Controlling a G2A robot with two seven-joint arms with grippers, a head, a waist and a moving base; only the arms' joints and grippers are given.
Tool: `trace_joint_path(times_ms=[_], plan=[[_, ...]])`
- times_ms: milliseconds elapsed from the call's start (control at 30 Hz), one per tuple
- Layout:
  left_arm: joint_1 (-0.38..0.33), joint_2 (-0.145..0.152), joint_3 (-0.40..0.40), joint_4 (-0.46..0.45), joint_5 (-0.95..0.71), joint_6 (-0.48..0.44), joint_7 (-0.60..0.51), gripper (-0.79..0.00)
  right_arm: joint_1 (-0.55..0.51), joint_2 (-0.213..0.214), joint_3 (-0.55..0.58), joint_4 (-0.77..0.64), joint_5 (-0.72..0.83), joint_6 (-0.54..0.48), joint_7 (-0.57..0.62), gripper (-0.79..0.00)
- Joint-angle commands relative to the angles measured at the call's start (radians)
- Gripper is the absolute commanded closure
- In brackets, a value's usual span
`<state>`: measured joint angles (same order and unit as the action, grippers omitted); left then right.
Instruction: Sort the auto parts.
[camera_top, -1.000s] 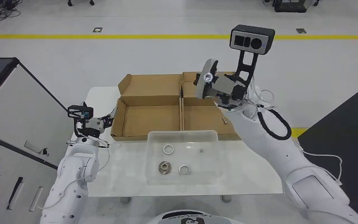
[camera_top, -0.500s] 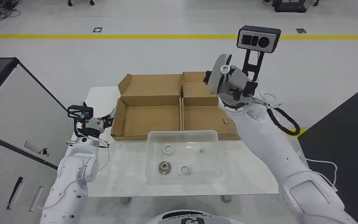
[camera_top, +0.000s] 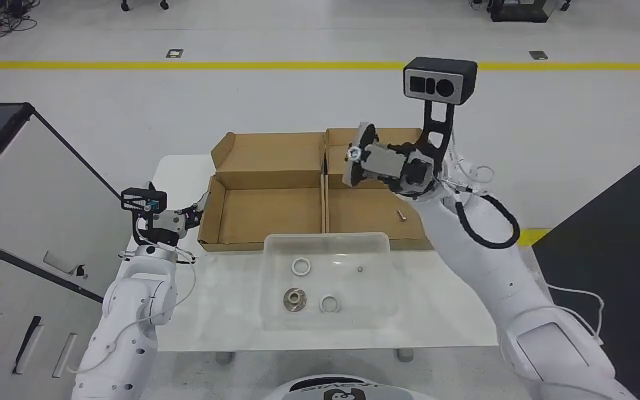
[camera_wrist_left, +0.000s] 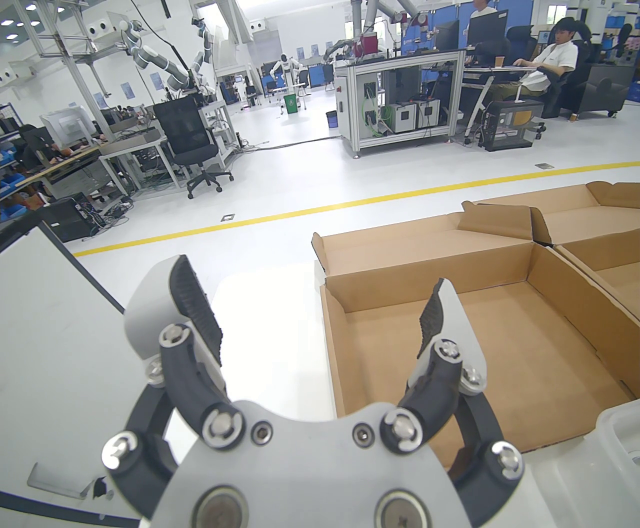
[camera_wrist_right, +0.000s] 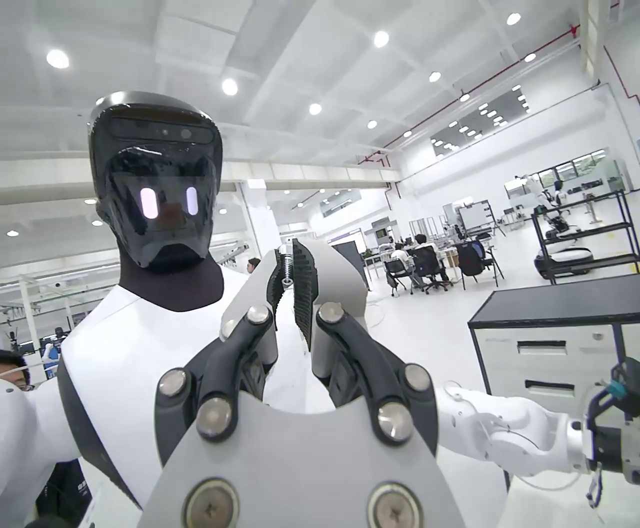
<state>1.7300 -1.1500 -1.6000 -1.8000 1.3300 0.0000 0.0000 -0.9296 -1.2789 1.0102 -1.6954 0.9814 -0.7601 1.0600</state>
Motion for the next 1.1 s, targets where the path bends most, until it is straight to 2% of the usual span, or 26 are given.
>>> trace_joint_path(times_ms=[0,233,1067], plan=[[0.0,0.0,0.0,0.0,0.0,0.0,0.0,-0.785,-0.008,-0.005,-0.001,-0.008,0.043,-0.006,-0.006,0.0],[0.0,0.0,0.0,0.0,0.0,0.0,0.0,-0.785,-0.028,-0.024,0.005,-0.026,0.139,-0.014,-0.014,0.0],[0.0,0.0,0.0,0.0,0.0,0.0,0.0,-0.785,-0.028,-0.026,0.007,-0.025,0.139,-0.012,-0.012,0.0]])
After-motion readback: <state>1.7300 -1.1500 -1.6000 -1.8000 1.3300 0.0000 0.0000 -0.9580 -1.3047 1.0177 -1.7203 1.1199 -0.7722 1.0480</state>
